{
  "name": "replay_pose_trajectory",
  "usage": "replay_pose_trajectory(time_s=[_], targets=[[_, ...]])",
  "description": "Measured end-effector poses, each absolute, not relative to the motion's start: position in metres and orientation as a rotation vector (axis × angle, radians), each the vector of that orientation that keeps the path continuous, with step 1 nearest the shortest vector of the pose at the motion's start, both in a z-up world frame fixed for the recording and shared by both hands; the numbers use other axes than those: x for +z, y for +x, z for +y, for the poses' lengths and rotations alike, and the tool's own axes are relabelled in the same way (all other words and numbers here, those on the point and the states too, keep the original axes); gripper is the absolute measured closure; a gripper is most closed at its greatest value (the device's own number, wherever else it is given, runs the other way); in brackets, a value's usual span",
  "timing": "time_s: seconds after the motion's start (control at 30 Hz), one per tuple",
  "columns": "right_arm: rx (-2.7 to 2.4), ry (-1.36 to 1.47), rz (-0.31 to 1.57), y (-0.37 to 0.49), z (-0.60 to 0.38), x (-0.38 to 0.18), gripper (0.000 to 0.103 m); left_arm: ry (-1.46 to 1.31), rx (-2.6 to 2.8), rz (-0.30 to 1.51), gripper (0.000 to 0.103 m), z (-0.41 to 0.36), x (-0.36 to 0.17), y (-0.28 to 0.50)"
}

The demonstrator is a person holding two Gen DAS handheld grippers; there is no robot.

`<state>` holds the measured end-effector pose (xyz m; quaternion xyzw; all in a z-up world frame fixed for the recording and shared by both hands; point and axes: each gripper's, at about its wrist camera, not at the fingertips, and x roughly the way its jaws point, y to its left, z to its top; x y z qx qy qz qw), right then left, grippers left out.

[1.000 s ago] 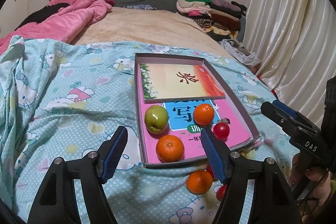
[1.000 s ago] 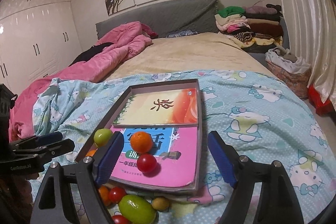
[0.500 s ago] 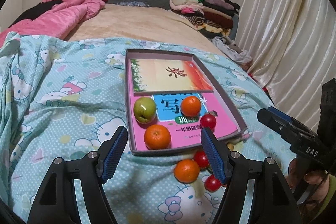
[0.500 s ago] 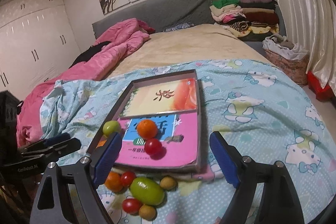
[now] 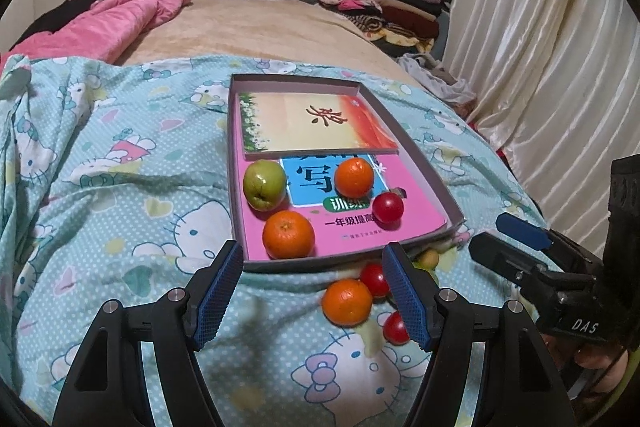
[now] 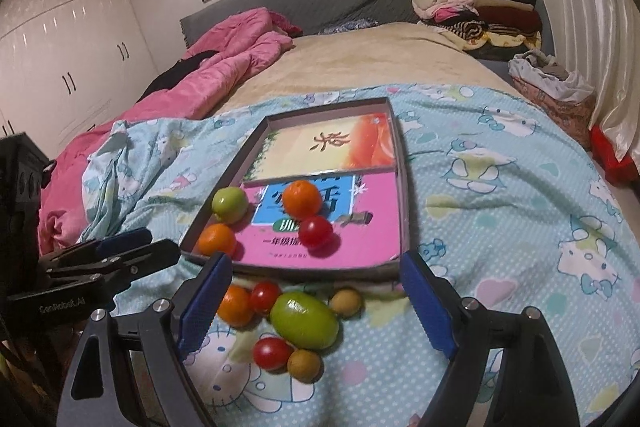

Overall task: Organize fruits
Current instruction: 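Withdraw both open tools from the tray back to the fruit cluster, then close the right tool around the large green citrus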

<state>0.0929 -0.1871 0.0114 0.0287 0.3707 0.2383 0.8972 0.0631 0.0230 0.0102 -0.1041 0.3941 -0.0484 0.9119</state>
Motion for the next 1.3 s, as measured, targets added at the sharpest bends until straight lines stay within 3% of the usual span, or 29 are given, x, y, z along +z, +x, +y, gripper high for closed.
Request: replay_pose_trajectory(time_s=[1.3], targets=[[0.485, 0.043, 0.957, 0.095, -0.183, -0.025, 0.018, -0.116, -0.151, 0.993, 0.029, -0.002, -0.024, 0.063]])
